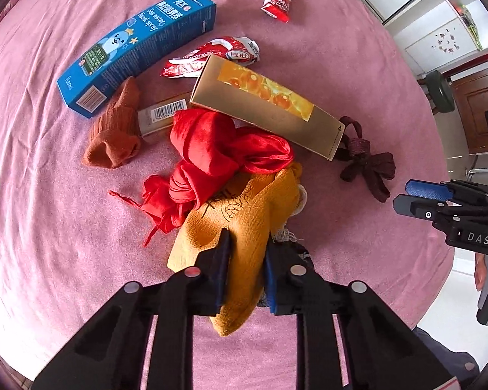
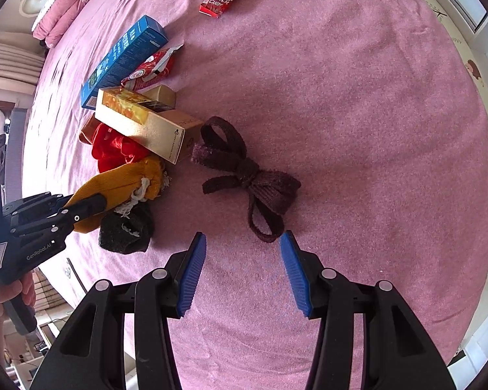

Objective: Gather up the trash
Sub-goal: 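Grasp the mustard knit bag with the left gripper while the right grasps the dark ribbon, then lift the mustard bag with the left gripper while the right carries the ribbon to the bin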

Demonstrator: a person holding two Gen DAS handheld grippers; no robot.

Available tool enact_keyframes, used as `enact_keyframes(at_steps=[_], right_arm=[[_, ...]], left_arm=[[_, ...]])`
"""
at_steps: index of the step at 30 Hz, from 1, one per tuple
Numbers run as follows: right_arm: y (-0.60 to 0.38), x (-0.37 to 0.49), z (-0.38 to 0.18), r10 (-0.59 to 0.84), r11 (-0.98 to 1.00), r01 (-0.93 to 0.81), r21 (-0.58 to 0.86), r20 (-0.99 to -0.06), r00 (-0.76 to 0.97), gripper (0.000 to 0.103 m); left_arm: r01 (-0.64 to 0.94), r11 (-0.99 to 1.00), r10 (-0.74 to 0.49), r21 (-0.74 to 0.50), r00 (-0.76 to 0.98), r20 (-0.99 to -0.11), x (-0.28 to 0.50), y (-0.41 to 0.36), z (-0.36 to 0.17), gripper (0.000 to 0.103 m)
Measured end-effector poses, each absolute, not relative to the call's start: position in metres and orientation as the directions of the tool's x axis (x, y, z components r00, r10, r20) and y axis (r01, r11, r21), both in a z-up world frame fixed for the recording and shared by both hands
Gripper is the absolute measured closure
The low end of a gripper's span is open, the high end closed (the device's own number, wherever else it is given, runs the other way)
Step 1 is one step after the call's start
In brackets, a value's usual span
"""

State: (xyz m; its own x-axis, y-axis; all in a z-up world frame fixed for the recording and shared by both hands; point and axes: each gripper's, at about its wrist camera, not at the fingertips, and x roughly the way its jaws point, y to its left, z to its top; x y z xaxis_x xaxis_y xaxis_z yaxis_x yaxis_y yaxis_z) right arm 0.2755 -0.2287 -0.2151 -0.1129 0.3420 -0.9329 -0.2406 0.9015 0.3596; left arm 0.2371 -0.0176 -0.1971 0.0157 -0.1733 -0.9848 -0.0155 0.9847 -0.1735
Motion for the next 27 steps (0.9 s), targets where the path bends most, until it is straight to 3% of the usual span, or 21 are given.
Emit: enact_keyframes(at_steps=[13,15,18,21,27], right_arm=[[-0.196,0.298,-0.248,0.264,0.903,-0.316,0.291,-0.956,-0.126,0.056],[-0.193,0.300,-0.253,0.239,0.908,-0.323,0.267,-0.963,-0.124,0.062],[-0.194,0.304,-0.258,0.209,0.913,-0.330,0.240,-0.970,-0.128,0.082],[-0.204,0.306,-0.256,0.258,0.909,-0.299,0.290,-0.956,-0.140,0.092],[-0.222,0.299,-0.243,0.305,0.907,-0.261,0.331,-0.943,-0.136,0.096]], left_arm=[[-0.026,0.973,-0.229,-0.230,0.015,-0.973,0.236,-0.011,-0.206,0.086],[-0.041,0.970,-0.237,-0.238,0.022,-0.971,0.236,-0.007,-0.205,0.088],[-0.064,0.967,-0.245,-0.247,0.034,-0.969,0.236,0.003,-0.201,0.090],[-0.102,0.960,-0.258,-0.262,0.052,-0.965,0.233,0.011,-0.194,0.091],[-0.192,0.935,-0.283,-0.298,0.101,-0.954,0.225,0.024,-0.173,0.091]])
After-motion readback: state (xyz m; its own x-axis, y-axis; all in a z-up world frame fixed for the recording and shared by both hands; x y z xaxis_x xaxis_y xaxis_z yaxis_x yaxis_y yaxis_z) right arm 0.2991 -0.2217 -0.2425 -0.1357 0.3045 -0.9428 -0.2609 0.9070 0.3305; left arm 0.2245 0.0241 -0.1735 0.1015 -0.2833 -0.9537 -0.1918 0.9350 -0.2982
